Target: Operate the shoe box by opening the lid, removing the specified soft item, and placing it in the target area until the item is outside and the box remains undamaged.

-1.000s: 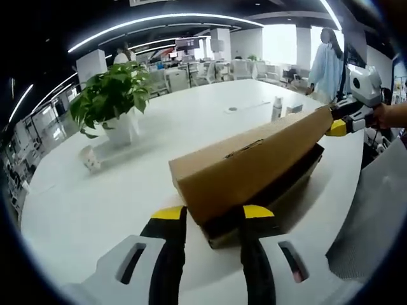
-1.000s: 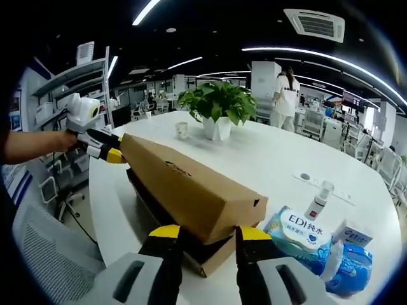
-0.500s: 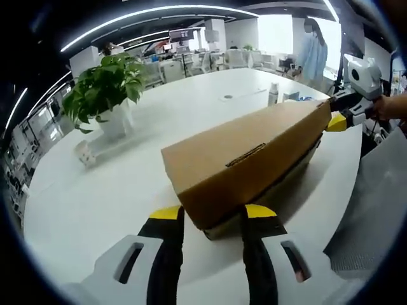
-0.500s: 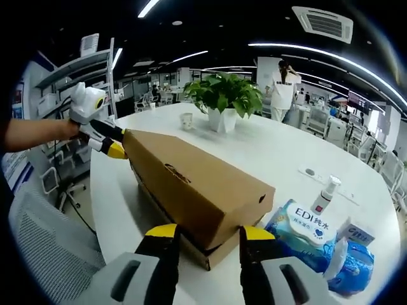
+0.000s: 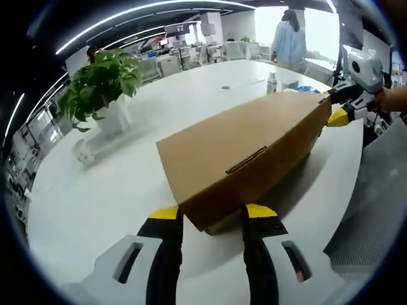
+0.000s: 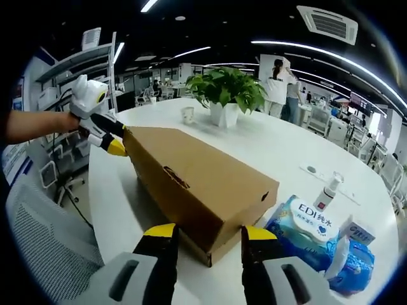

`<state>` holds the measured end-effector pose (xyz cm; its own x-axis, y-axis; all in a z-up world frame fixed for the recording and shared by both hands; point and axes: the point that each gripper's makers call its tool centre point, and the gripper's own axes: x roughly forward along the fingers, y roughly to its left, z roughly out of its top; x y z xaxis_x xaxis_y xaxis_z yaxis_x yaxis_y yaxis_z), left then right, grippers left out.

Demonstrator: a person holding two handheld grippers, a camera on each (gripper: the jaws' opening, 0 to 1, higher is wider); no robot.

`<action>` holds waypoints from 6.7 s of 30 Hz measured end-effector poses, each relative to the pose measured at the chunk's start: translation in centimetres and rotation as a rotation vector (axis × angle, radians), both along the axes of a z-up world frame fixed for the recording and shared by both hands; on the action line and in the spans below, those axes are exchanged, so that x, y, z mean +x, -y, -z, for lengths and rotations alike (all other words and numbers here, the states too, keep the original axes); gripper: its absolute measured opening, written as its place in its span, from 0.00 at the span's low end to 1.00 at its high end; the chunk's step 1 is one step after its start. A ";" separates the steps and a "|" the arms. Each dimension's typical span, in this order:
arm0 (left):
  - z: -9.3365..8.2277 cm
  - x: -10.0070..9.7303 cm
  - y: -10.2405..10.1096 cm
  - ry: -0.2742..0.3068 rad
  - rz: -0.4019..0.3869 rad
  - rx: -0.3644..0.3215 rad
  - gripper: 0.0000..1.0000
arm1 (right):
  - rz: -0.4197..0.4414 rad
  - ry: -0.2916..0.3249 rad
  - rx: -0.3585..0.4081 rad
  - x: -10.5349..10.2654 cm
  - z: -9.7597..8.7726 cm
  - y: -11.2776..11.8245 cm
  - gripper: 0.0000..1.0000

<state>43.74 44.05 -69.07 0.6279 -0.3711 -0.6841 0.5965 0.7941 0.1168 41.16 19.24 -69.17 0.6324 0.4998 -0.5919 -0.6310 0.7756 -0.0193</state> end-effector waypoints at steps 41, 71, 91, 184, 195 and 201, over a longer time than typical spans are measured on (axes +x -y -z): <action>2.4 -0.7 0.0 -0.035 -0.011 0.015 0.37 | -0.038 0.012 -0.078 -0.3 1.8 0.2 0.39; 1.0 -0.4 0.2 -0.016 -0.025 -0.043 0.37 | -0.006 -0.001 -0.012 0.2 1.0 -0.2 0.38; 1.6 -0.5 0.2 -0.010 -0.045 -0.065 0.38 | 0.003 0.003 -0.036 0.2 1.8 -0.2 0.38; 2.2 8.1 1.0 -0.068 -0.082 -0.059 0.37 | 0.023 -0.022 -0.096 9.0 2.8 0.5 0.38; 2.2 8.5 1.0 -0.069 -0.076 -0.056 0.37 | 0.028 -0.026 -0.097 9.4 2.9 0.5 0.38; 2.2 8.7 1.0 -0.069 -0.072 -0.055 0.37 | 0.029 -0.026 -0.097 9.4 2.9 0.4 0.38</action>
<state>52.41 43.06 -71.29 0.6067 -0.3647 -0.7063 0.5426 0.8393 0.0327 50.55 18.80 -72.05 0.6297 0.4209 -0.6530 -0.6092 0.7891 -0.0788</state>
